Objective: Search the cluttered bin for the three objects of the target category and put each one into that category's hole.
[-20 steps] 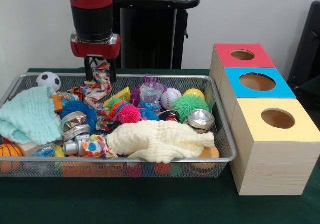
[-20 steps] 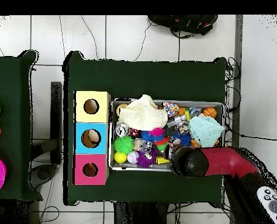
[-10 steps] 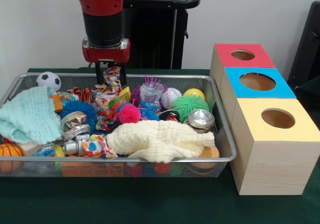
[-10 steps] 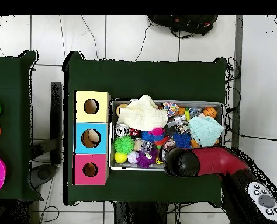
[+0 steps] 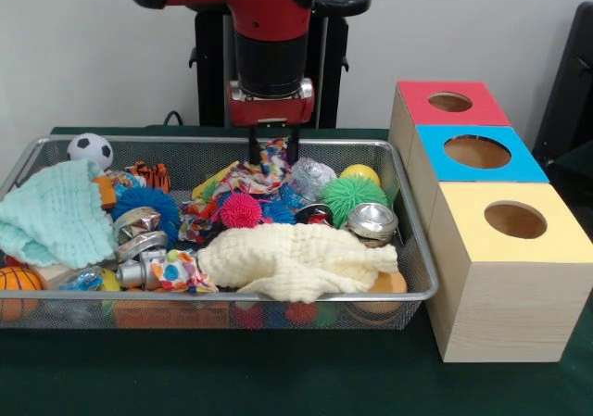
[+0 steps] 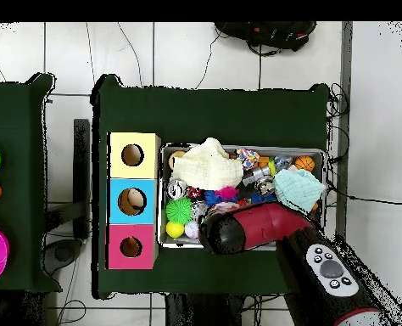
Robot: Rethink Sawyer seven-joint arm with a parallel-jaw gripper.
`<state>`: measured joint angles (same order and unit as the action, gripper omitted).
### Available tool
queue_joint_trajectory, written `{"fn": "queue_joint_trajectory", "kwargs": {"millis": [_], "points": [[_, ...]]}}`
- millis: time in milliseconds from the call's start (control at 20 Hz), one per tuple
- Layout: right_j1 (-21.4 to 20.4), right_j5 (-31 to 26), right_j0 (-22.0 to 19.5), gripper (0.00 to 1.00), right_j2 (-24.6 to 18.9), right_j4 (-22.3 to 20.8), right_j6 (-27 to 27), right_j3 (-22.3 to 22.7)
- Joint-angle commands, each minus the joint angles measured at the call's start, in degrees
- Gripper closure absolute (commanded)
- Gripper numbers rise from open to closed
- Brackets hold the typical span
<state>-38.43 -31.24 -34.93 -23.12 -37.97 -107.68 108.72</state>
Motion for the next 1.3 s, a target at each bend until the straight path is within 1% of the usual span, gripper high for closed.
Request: {"fn": "queue_joint_trajectory", "kwargs": {"millis": [50, 550, 750, 1000, 1100, 1200, 1300], "points": [[1.33, 3.96, -0.1, 1.0, 2.78, -0.2, -5.44, 0.15], [1.81, 3.28, -3.72, 1.0, 0.93, 1.06, -1.71, 0.52], [2.23, 1.3, -5.36, 1.0, -0.43, 2.09, 0.02, -0.06], [3.01, -3.41, -7.56, 1.0, -2.31, 4.13, 3.63, -2.09], [3.36, -4.71, -7.27, 1.0, -1.77, 4.65, 3.3, -2.82], [3.77, -4.11, -6.77, 1.0, -0.94, 4.34, 2.34, -2.76], [3.57, -1.86, -6.53, 1.0, -0.67, 3.27, 1.85, -1.98]]}}
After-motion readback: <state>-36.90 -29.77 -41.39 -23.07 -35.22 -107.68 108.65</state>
